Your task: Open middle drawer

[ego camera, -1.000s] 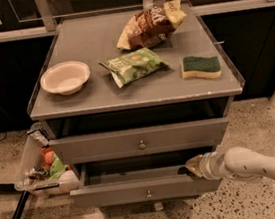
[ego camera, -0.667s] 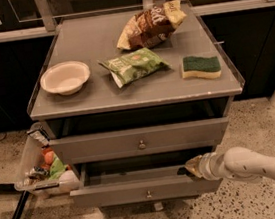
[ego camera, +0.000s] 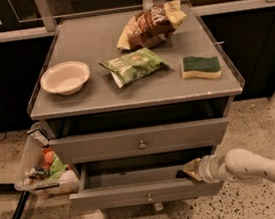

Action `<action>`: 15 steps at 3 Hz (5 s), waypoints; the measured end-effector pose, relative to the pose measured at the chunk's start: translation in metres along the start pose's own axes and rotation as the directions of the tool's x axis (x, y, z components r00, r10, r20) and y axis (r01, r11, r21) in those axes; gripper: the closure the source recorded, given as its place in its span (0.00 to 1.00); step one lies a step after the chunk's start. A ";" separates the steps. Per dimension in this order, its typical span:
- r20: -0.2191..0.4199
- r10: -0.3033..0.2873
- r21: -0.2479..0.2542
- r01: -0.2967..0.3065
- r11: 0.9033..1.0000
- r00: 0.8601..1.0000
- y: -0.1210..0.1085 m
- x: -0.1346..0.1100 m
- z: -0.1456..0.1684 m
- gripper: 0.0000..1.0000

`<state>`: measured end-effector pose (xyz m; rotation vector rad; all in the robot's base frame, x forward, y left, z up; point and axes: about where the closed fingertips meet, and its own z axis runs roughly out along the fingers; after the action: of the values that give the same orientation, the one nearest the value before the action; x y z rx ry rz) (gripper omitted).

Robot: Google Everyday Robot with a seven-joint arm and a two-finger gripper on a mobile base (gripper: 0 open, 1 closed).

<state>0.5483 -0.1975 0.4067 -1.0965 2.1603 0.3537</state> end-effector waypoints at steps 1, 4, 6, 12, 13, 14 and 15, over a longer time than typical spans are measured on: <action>0.000 0.000 0.001 0.000 1.000 1.000 0.000 -0.004 -0.004 1.00; -0.001 0.076 0.064 -0.076 0.995 0.997 0.057 -0.010 -0.019 1.00; -0.013 0.128 0.016 -0.128 0.992 0.992 0.083 0.005 -0.007 1.00; 0.234 0.079 0.189 -0.125 0.974 0.969 0.062 -0.052 -0.119 0.57; 0.229 0.070 0.209 -0.119 0.971 0.971 0.057 -0.052 -0.128 0.34; 0.229 0.070 0.209 -0.119 0.971 0.971 0.057 -0.052 -0.128 0.11; 0.229 0.070 0.209 -0.119 0.971 0.971 0.057 -0.052 -0.128 0.00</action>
Offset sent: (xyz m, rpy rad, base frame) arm -0.0962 0.0446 0.0008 -0.0446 -0.0223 -0.1138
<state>0.4672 -0.1967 0.5324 -0.7926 2.0027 0.2570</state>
